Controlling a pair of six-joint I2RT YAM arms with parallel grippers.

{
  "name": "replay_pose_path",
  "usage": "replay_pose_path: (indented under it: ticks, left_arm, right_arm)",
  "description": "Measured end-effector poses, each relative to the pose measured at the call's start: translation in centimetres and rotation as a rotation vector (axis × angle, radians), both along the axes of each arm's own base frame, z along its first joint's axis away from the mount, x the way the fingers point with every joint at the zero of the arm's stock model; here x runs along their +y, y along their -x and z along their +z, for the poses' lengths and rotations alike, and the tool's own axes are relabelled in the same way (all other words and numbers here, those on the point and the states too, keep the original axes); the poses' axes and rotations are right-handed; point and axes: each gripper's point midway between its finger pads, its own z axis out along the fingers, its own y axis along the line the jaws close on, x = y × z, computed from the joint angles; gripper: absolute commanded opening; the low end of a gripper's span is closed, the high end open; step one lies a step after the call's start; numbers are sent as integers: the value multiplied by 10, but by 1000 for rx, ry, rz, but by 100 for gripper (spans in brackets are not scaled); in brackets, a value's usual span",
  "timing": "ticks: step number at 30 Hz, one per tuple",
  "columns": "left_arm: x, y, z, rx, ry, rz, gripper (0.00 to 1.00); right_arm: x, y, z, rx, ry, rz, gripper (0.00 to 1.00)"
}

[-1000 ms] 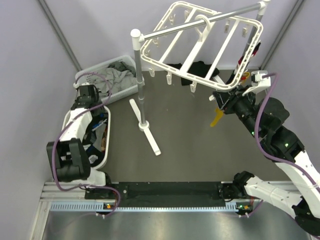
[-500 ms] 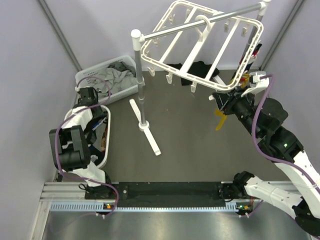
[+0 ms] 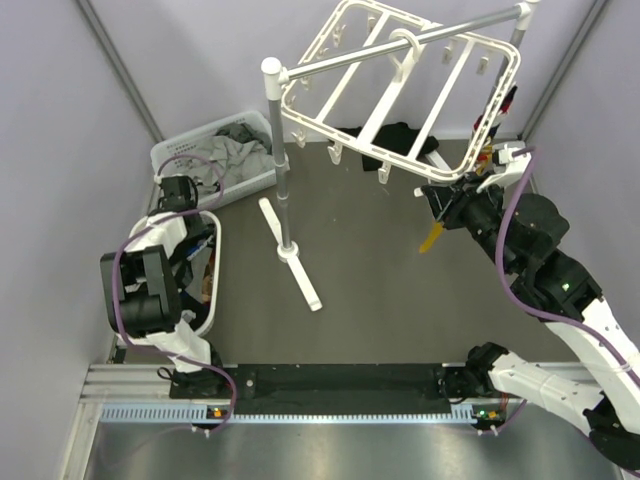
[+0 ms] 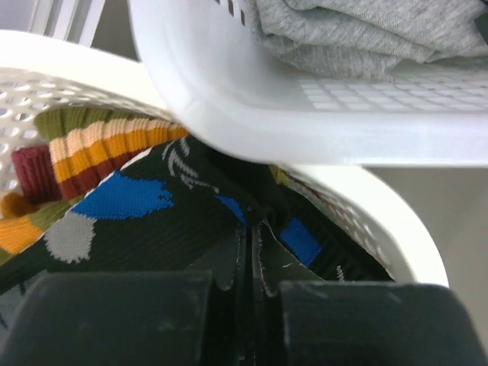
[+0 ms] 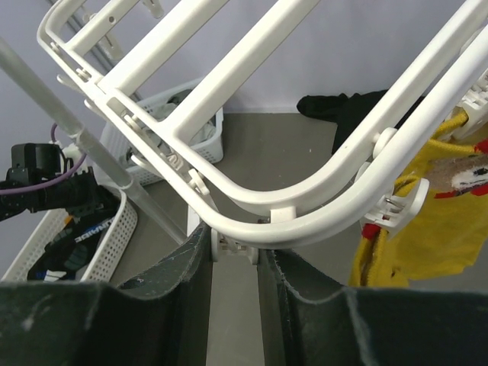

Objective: Clip the socks to the hanger
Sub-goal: Pick up the sock from the bin.

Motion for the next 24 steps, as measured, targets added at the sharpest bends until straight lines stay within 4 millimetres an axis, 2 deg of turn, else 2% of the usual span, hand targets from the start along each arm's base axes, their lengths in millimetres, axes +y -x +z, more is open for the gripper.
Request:
replay_pose_path:
  ticks: [4,10,17,24]
  left_arm:
    - [-1,5,9,-20,-5,-2,0]
    - [0,15,44,-68,-23,6,0]
    - [4,19,110,-171,-59,29,0]
    - [1,32,166,-249,-68,26,0]
  right_arm:
    - [0,0,0,1,1,3,0]
    - [1,0,-1,0,5,6,0]
    - [3,-2,-3,7,14,8,0]
    - [5,-5,-7,17,24,8,0]
